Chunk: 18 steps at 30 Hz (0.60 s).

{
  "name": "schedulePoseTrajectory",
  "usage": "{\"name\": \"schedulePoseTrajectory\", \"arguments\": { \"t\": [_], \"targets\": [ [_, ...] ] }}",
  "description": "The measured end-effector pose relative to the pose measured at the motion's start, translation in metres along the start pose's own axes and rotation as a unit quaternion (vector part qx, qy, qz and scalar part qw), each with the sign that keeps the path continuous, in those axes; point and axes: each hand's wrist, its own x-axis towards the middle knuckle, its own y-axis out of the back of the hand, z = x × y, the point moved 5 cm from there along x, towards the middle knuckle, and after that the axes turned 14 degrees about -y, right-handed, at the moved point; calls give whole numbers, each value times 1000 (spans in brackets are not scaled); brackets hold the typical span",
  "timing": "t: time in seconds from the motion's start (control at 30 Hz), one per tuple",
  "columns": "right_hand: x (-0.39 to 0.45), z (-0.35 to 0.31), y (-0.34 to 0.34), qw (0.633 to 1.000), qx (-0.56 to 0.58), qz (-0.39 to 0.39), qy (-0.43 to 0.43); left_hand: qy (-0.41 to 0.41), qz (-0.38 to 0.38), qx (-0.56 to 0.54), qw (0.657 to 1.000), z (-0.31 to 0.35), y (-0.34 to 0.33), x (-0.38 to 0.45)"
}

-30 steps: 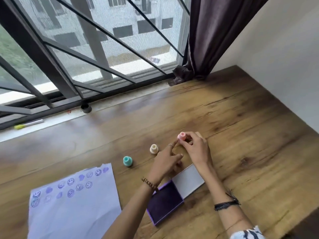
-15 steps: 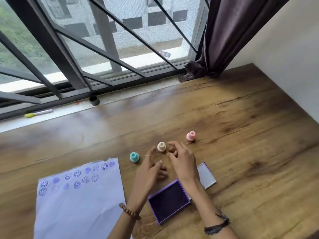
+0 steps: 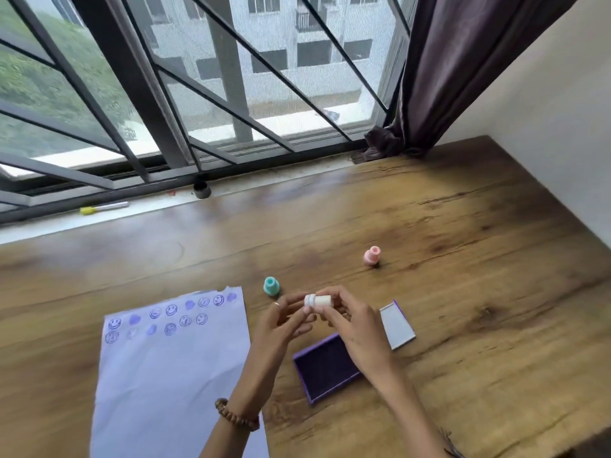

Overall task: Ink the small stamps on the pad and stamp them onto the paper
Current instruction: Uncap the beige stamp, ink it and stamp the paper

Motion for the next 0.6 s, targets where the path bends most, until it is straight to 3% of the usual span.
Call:
{"name": "schedulePoseTrajectory", "arguments": {
  "t": [0.1, 0.37, 0.5, 0.6],
  "targets": [
    [-19, -1, -5, 1000, 19, -5, 7, -11, -3, -8, 1000, 8, 5, -16],
    [-50, 25, -30, 977, 181, -49, -97, -29, 26, 31, 999, 7, 14, -52],
    [-59, 38, -41, 936, 302, -43, -174, -17, 53, 43, 998, -2, 15, -66],
    [-59, 43, -34, 877, 410, -15, -248, -32, 60, 108, 992, -5, 22, -68]
  ]
}}
